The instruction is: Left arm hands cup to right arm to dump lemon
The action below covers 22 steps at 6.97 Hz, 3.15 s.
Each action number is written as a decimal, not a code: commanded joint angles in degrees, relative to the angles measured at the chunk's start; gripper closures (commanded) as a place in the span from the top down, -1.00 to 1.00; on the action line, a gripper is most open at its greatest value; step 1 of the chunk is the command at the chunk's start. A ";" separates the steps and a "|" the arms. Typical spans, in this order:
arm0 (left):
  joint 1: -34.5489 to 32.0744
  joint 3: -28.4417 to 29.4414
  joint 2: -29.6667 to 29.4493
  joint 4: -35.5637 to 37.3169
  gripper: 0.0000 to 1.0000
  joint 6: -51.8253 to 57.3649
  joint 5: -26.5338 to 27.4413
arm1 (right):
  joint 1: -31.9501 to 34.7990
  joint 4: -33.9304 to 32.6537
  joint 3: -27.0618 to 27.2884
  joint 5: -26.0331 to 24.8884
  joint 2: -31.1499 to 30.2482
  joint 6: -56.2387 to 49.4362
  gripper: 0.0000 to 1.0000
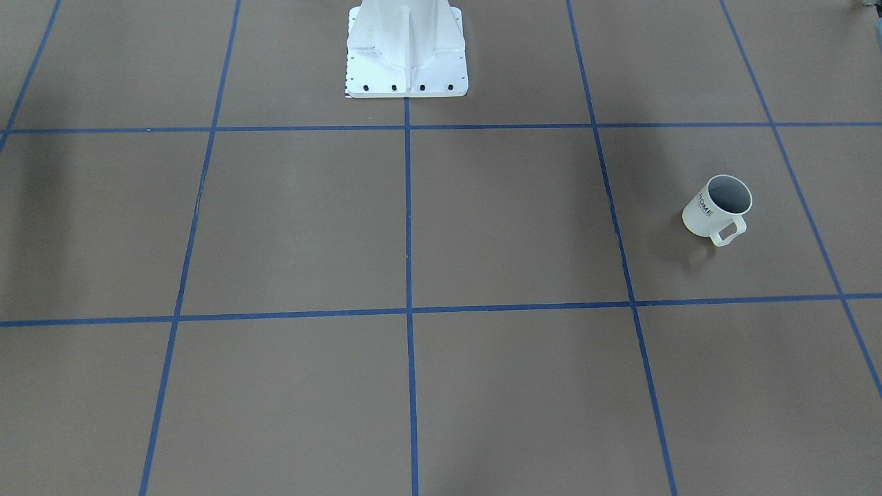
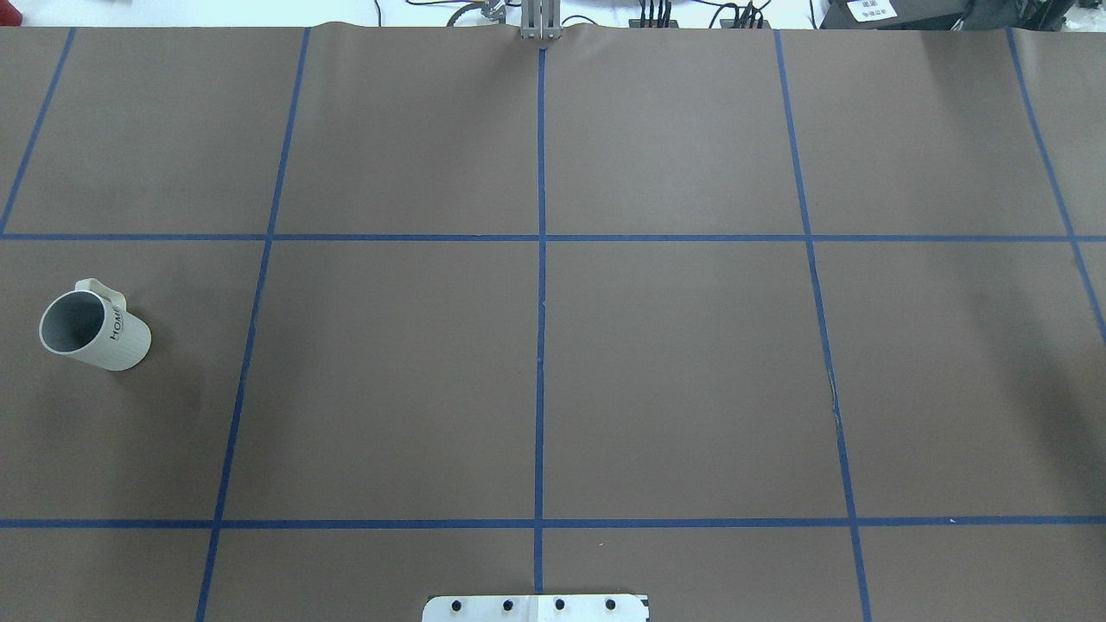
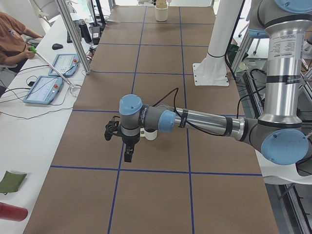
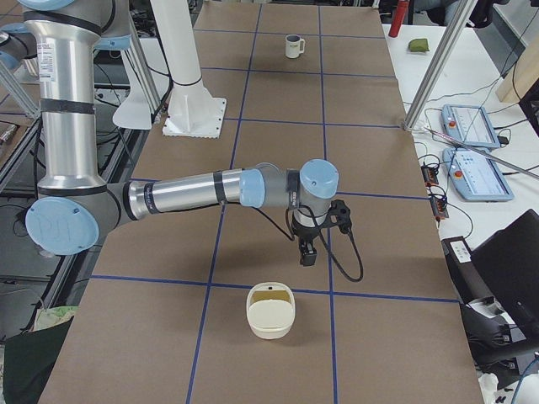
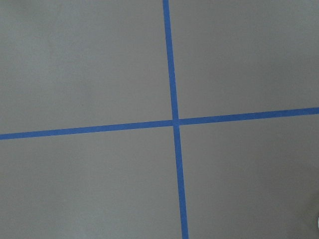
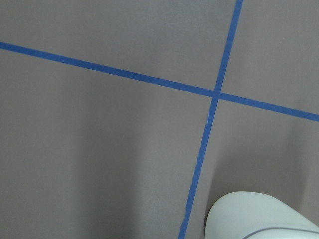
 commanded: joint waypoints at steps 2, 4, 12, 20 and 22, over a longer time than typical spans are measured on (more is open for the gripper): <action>-0.71 3.49 0.12 0.01 1.00 0.08 -4.30 | 1.16 2.27 -3.07 1.24 -0.33 0.42 1.00; -0.71 3.58 0.12 0.36 1.00 0.08 -4.21 | 4.75 2.19 -3.16 1.24 -0.41 0.42 1.00; -2.47 3.49 0.03 0.36 1.00 8.41 -3.42 | 8.38 5.44 -4.39 1.68 -2.70 -0.02 1.00; -2.56 3.58 1.26 0.36 1.00 8.78 -3.42 | 8.38 7.90 -6.50 1.95 -2.61 0.33 1.00; -2.56 3.93 1.26 0.36 1.00 8.17 -3.33 | 8.38 7.90 -6.68 1.95 -2.70 0.60 1.00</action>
